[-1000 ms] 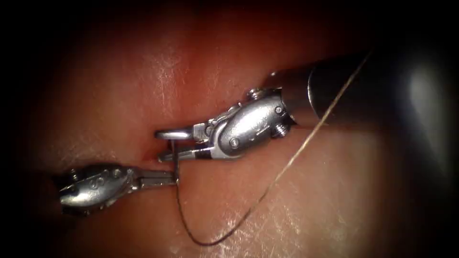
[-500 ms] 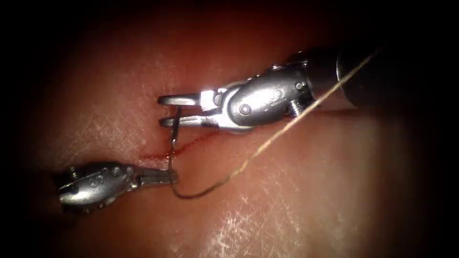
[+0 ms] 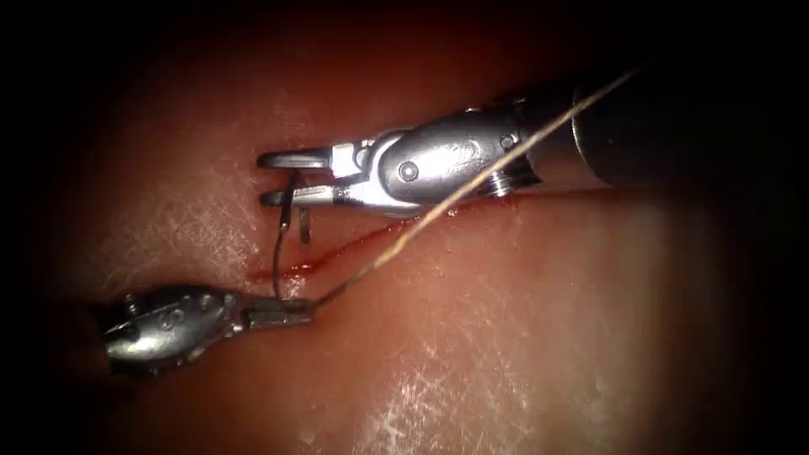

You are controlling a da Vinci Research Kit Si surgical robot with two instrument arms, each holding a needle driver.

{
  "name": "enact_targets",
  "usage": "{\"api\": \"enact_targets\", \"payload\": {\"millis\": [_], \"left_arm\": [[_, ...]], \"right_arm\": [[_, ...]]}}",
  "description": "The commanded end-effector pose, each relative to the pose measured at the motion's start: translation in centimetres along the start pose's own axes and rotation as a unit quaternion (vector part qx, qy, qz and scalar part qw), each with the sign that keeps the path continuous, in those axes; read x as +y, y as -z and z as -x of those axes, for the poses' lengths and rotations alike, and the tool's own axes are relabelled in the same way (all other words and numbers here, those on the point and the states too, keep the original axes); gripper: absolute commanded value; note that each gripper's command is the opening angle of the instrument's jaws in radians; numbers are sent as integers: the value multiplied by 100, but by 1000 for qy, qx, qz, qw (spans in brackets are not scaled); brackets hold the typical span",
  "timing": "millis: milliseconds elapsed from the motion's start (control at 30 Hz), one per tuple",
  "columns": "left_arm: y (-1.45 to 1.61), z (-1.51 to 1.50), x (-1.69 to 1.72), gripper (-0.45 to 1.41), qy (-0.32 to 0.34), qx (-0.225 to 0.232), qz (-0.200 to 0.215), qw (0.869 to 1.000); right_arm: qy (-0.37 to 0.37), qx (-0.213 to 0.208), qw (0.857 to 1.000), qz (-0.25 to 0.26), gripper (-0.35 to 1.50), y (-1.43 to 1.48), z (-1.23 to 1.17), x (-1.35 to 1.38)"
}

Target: Wound Closure

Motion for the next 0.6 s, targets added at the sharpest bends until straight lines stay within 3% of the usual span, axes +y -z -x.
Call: {"api": "enact_targets", "payload": {"millis": [33,200,600], "left_arm": [[-8,6,1,-1,0,0,1,1000],[-9,7,1,-1,0,0,0,1000],[-6,7,0,-1,0,0,2,1000]], "right_arm": [[1,2,1000,-3,-35,-10,6,-3],[4,2,1000,-24,-35,-14,10,-11],[41,7,995,-92,-35,-28,36,-66]]}}
